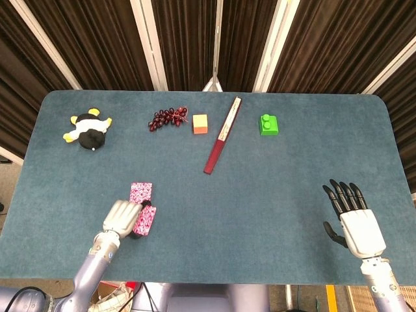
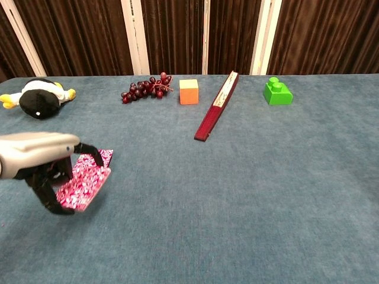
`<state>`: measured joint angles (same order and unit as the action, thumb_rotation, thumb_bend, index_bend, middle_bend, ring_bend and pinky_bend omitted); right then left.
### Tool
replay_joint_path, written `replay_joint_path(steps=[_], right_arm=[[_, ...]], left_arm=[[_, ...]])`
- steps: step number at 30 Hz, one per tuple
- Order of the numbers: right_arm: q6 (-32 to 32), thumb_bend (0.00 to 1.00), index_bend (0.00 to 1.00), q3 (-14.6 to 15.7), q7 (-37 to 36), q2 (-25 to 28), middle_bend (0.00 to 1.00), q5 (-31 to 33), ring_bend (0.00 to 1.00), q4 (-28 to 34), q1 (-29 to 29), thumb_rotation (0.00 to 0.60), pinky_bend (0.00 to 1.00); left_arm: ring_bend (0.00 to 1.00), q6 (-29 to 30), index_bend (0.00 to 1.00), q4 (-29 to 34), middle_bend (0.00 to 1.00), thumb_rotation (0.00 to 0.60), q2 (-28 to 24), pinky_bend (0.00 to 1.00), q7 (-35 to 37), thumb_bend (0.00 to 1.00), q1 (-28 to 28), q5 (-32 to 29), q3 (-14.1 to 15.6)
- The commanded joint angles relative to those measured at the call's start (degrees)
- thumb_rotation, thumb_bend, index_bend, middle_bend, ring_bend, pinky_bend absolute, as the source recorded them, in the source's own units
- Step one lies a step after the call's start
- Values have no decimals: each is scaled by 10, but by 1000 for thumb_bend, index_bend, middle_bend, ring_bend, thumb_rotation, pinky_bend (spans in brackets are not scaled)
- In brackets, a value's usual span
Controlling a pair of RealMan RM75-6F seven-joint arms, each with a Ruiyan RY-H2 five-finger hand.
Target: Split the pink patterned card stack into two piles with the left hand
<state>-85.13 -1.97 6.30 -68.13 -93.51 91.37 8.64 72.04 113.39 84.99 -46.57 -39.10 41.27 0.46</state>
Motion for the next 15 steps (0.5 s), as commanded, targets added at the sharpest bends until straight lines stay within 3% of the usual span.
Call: replay_joint_path(steps=[1,8,15], right_arm=[[0,369,0,0,0,0,0,0,0,0,0,600,36],[-1,369,0,-1,-2,0,0,1,0,-1,0,600,36],[-3,369,0,-2,-4,-1,0,-1,0,-3,0,600,36]], left_arm=[[889,-4,338,5,894,600,0,1000,-7,367,4,9,16],[886,-7,168,-1,885,600,6,1000,-26,112,2,6,29],[884,-3,80,4,881,600,-3,1000,-31,67,-1,-2,23]])
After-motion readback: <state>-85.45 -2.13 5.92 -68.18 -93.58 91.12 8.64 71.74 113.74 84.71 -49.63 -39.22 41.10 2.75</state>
